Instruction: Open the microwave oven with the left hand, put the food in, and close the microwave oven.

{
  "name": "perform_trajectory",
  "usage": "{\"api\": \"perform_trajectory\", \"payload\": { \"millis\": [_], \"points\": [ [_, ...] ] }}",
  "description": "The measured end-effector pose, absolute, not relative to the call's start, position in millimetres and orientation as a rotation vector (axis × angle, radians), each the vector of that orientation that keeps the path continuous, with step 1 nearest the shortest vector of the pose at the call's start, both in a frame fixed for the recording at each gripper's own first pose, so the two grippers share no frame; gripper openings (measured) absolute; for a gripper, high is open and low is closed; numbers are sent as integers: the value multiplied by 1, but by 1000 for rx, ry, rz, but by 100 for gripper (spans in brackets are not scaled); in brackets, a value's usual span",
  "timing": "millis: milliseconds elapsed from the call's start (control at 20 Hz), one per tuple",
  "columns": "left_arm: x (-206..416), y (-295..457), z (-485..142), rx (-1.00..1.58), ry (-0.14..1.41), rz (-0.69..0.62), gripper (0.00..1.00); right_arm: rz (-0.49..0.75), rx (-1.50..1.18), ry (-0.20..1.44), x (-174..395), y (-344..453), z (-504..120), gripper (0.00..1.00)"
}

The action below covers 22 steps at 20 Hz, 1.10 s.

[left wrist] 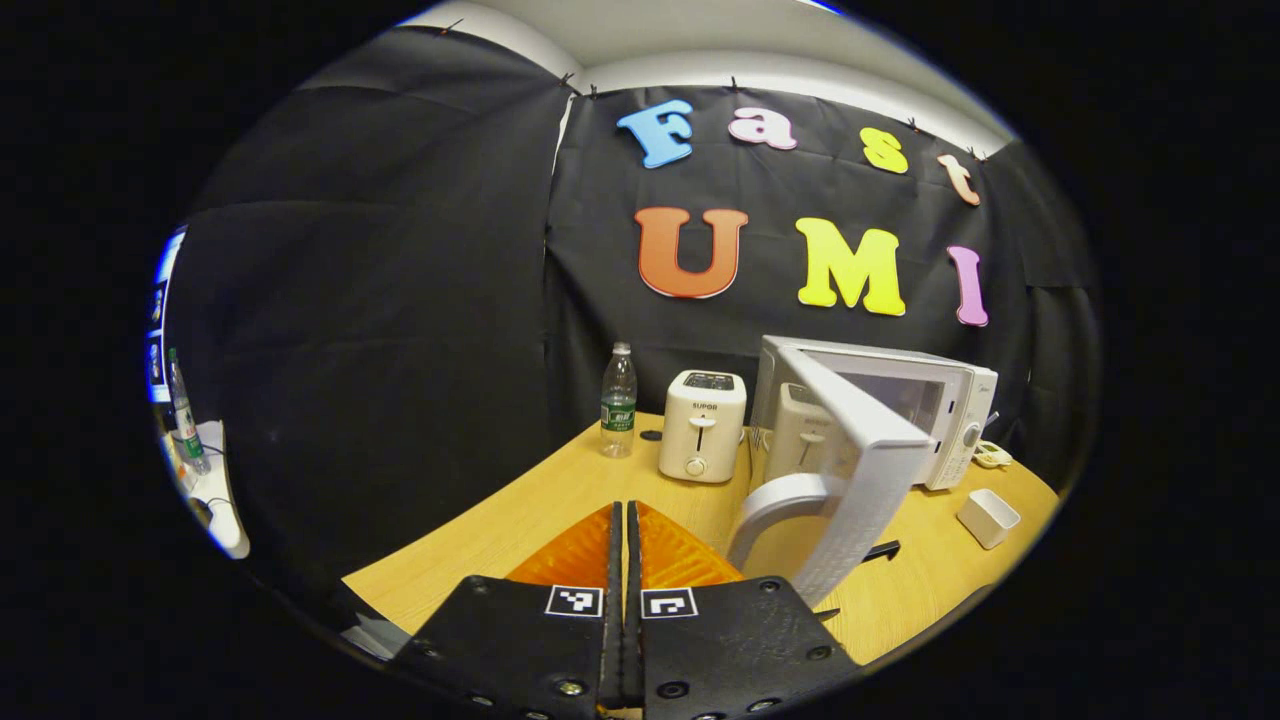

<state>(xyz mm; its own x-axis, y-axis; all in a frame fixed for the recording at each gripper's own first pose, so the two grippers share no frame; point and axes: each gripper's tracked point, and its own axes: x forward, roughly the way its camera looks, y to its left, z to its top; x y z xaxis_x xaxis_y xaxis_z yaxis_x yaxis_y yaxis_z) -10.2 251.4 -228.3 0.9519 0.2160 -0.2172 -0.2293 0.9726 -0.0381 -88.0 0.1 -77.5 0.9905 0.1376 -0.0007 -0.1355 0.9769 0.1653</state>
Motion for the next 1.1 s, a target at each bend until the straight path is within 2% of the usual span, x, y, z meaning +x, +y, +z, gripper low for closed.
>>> {"api": "perform_trajectory", "payload": {
  "millis": [50,100,150,200,250,500,550,600,650,700,850,900,1000,1050,1100],
  "points": [
    [-6,249,-234,-67,221,219,0,132,166,8,-88,-1,-77,100],
    [-4,246,-239,-61,227,209,0,125,166,10,-88,-3,-79,89],
    [-3,242,-241,-58,225,194,0,126,166,13,-88,-3,-81,100],
    [-3,236,-240,-63,217,177,0,130,169,17,-89,-2,-83,100],
    [-2,229,-239,-66,211,164,0,138,174,17,-89,-1,-82,89],
    [1,207,-243,-65,203,120,0,180,218,45,-85,8,-89,89],
    [1,200,-243,-65,202,113,0,185,222,55,-84,10,-91,100],
    [1,193,-244,-64,200,102,0,192,227,61,-85,13,-93,100],
    [3,183,-244,-63,195,84,0,195,229,62,-84,14,-93,89],
    [4,170,-245,-66,195,62,0,193,227,63,-84,13,-94,100],
    [10,127,-245,-77,193,-23,0,186,232,48,-84,11,-93,100],
    [14,111,-245,-74,193,-49,0,183,239,44,-83,9,-93,89],
    [22,80,-244,-62,182,-108,0,175,248,47,-82,6,-97,89],
    [29,64,-243,-67,180,-141,0,175,247,53,-82,4,-100,100],
    [35,46,-244,-72,180,-179,0,175,248,56,-83,4,-101,100]
  ]
}}
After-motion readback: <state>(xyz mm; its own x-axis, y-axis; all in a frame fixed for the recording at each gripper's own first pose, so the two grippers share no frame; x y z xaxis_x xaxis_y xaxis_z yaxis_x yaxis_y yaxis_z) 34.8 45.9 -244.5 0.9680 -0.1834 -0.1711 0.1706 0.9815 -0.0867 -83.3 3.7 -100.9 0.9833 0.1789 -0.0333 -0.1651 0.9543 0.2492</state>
